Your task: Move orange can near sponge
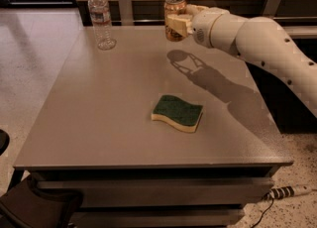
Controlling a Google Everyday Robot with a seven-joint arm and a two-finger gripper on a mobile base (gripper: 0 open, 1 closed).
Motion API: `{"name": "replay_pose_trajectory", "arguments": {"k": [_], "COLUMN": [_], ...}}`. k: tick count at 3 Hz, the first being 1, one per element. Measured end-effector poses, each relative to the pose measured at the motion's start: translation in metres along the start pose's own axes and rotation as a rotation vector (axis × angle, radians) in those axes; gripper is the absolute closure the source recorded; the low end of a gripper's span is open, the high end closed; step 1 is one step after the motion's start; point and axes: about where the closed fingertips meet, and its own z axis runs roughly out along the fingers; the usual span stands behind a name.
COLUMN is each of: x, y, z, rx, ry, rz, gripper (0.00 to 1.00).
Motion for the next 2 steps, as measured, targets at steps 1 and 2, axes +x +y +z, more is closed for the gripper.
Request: {"name": "replay_pose_trajectory", "arguments": {"k": [1,2], "x": [0.001,0.004], "y": [0.003,0.008], "z": [-0.055,-0.103], "rx": [0.078,0.163], "ry": [0.000,0.010], "rz": [0.034,0.070], "gripper": [1.00,1.00]}}
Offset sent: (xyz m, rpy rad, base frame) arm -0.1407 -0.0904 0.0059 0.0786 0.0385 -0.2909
